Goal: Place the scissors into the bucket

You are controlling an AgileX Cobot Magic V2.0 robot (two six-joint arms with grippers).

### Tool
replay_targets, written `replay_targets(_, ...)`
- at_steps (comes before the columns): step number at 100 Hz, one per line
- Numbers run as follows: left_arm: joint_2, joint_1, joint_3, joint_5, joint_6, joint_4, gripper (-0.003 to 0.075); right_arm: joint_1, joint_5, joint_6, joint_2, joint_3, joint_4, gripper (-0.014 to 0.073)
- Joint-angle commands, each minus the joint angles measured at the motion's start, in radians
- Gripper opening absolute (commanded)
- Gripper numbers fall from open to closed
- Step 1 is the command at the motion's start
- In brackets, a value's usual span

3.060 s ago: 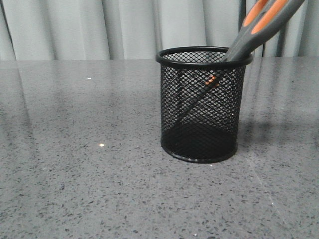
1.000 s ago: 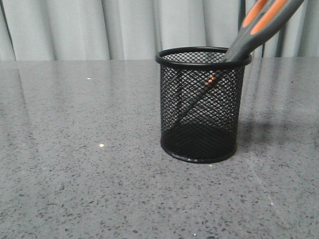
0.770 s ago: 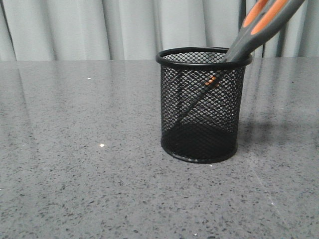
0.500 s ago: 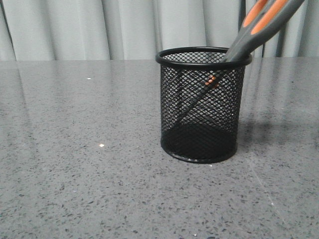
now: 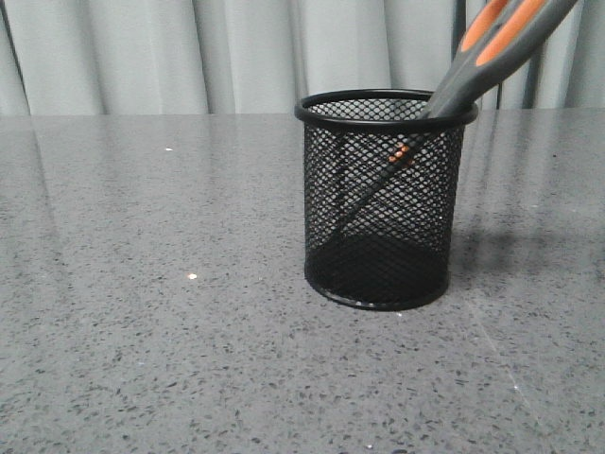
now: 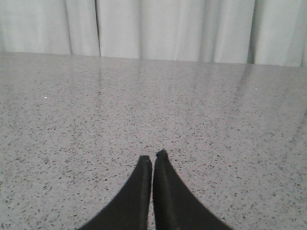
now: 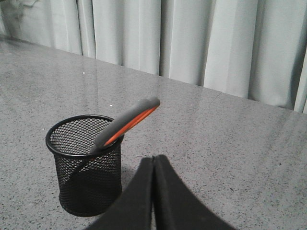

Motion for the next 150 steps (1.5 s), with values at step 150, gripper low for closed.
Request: replay_targets(150, -0.028, 0.002, 0.041, -0.067, -0.011, -0.01, -0.002, -0.533, -0.274, -0.266, -0.206, 0.396, 0.32, -0.0057)
